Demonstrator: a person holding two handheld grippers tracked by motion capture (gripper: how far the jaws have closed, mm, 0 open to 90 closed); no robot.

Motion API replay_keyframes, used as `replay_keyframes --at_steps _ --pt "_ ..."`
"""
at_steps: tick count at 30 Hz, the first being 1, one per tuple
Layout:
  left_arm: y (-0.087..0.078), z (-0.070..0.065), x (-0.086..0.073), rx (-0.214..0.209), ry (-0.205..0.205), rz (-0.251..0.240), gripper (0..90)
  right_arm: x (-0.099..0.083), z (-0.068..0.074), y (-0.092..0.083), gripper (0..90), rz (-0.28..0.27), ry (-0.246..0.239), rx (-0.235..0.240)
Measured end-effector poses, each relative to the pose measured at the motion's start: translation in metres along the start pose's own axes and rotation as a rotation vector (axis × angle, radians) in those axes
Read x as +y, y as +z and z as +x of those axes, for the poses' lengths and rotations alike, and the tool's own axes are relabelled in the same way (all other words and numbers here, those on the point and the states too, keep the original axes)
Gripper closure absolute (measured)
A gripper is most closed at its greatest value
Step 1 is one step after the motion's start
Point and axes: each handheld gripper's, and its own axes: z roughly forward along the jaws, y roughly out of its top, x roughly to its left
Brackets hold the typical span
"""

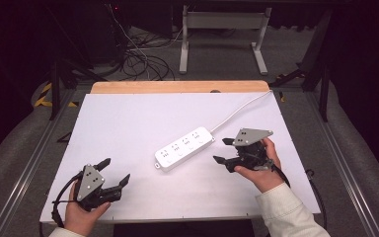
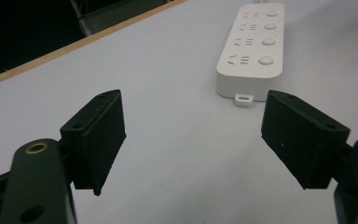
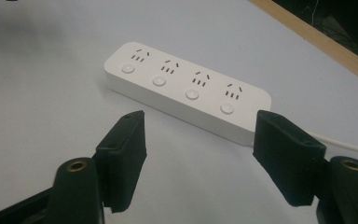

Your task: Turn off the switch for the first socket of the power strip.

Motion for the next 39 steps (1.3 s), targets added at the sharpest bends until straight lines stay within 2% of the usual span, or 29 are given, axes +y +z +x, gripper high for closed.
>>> replay_keyframes --at_steps 1,5,8,9,11,12,17,24,31,39 --pt "0.000 0.000 0.000 0.000 0.000 0.000 21.7 0.000 0.000 0.000 35.7 0.000 0.000 0.000" --pt "0.000 0.001 0.000 0.005 0.009 0.000 21.8 0.009 -0.004 0.004 53.2 0.003 -0.010 0.024" --pt "0.000 0.001 0.000 0.006 0.011 0.004 21.8 0.014 -0.006 0.006 71.7 -0.003 0.011 0.042" --pt "0.000 0.001 0.000 0.006 0.011 0.004 21.8 0.014 -0.006 0.006 71.7 -0.003 0.011 0.042" --pt "0.000 0.001 0.000 0.006 0.010 0.004 21.8 0.020 -0.009 0.010 85.0 -0.005 0.037 0.052" --pt "0.000 0.001 0.000 0.006 0.011 0.005 21.8 0.022 -0.010 0.011 88.0 -0.003 0.043 0.050" --pt "0.000 0.002 0.000 0.005 0.009 0.005 21.8 0.027 -0.015 0.021 90.0 -0.002 0.084 0.051" --pt "0.000 0.002 0.000 0.004 0.008 0.005 21.9 0.029 -0.021 0.035 90.0 0.002 0.105 0.048" --pt "0.000 0.002 0.000 0.005 0.009 0.004 21.9 0.026 -0.028 0.053 90.0 0.018 0.123 0.017" --pt "0.000 0.002 -0.001 0.008 0.010 0.002 21.9 0.022 -0.032 0.071 90.0 0.033 0.091 -0.012"
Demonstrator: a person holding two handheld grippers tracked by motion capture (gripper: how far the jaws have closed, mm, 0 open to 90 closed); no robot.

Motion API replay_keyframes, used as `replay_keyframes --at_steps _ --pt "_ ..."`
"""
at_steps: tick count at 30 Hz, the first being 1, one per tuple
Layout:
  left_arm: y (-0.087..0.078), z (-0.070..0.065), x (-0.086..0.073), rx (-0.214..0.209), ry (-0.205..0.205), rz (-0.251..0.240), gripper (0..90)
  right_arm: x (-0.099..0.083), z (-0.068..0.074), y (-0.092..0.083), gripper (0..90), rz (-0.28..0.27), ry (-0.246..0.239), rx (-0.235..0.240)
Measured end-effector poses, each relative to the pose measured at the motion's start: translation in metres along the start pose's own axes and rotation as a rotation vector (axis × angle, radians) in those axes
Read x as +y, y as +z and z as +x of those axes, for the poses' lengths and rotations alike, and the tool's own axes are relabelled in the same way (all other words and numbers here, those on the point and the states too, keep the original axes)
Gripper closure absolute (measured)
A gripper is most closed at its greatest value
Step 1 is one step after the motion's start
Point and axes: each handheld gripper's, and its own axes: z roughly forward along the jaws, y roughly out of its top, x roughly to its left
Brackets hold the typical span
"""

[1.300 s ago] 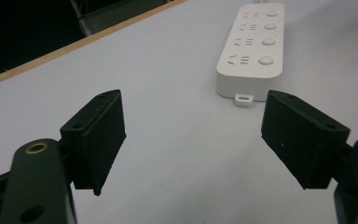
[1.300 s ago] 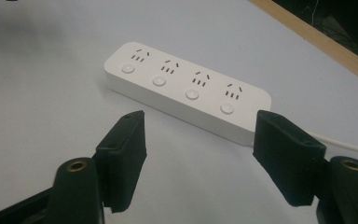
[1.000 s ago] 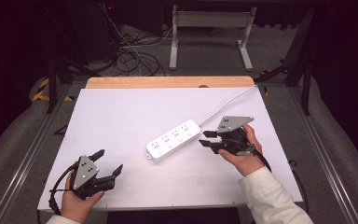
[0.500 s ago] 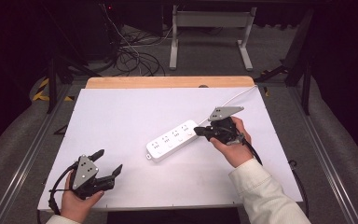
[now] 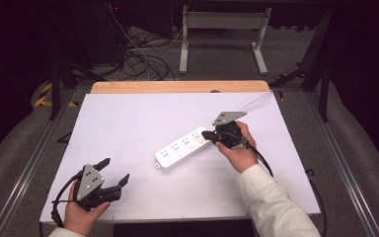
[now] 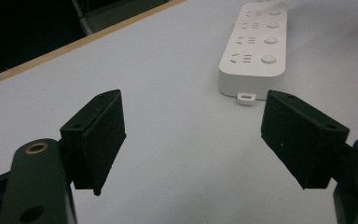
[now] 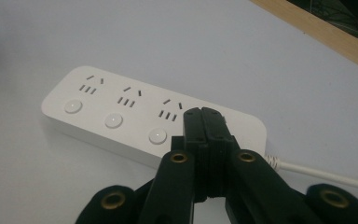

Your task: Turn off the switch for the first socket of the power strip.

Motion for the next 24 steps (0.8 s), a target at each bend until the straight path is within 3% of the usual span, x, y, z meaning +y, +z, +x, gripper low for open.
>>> replay_keyframes --at_steps 3,24 --pt "0.000 0.000 0.000 0.001 0.000 0.001 21.9 -0.002 -0.001 0.007 90.0 0.010 -0.015 -0.004" --pt "0.000 0.001 0.000 0.000 0.002 0.002 22.0 -0.017 -0.008 0.035 90.0 0.050 0.016 -0.008"
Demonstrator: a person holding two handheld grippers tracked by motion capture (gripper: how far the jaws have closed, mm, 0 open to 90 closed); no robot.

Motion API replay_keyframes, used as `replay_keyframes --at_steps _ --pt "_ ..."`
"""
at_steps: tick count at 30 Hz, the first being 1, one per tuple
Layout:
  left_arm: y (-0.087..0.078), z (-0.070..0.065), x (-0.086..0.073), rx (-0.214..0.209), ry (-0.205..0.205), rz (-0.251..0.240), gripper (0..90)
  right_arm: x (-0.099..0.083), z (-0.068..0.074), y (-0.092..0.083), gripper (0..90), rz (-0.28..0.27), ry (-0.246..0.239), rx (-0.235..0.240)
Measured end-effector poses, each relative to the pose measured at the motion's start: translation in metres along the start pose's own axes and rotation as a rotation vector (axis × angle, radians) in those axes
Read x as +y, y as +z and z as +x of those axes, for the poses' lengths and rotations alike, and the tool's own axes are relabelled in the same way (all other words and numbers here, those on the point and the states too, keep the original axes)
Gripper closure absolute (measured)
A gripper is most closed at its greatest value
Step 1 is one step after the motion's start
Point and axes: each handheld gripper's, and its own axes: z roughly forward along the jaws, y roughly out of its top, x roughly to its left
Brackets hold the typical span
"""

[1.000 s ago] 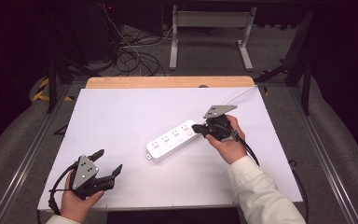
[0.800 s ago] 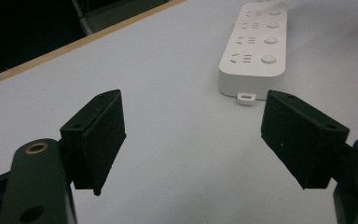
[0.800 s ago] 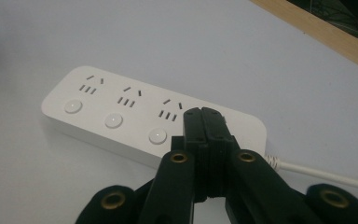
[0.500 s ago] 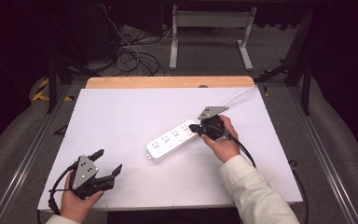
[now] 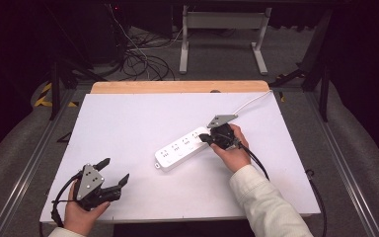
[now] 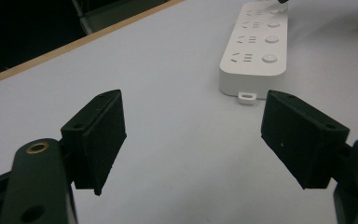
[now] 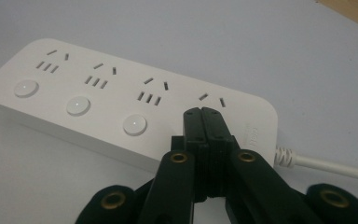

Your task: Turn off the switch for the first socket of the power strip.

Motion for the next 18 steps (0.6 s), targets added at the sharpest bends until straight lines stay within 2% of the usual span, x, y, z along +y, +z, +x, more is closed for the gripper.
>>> replay_keyframes --at_steps 18 --pt "0.0000 0.0003 0.0000 0.001 0.003 0.003 22.0 -0.0029 0.0024 0.0080 90.0 0.015 -0.004 -0.011"
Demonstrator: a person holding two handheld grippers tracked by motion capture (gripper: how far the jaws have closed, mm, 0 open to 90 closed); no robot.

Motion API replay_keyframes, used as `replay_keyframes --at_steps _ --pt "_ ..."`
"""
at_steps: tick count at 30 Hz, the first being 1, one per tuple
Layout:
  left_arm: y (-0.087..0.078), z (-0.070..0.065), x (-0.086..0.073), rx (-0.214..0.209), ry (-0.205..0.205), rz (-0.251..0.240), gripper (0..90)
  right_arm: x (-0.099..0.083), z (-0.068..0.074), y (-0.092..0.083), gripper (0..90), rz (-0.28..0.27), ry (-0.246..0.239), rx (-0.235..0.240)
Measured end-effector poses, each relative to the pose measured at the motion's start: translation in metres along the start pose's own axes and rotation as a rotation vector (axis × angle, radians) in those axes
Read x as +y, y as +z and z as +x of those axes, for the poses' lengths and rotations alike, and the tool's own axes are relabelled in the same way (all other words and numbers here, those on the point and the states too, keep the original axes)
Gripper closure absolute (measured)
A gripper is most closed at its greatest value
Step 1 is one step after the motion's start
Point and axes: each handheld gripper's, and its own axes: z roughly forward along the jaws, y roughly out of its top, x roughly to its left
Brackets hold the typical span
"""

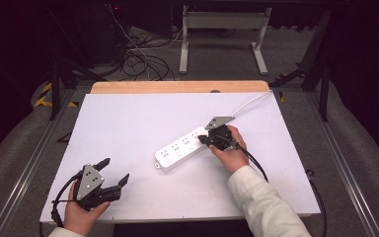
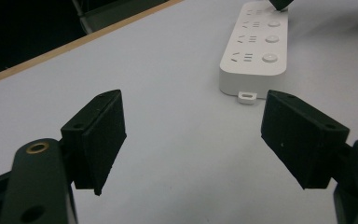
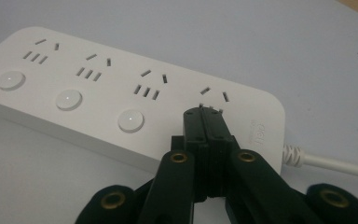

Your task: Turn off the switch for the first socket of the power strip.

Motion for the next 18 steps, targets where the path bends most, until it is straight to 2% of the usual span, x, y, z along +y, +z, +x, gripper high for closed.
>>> replay_keyframes --at_steps 13,18 --pt "0.0002 -0.0007 -0.0001 -0.005 -0.003 0.003 22.0 -0.0021 0.0025 0.0017 90.0 0.004 -0.006 -0.016" --pt "0.0003 -0.0007 -0.0001 -0.006 -0.004 0.003 22.0 -0.0022 0.0040 0.0020 90.0 0.003 -0.023 -0.021"
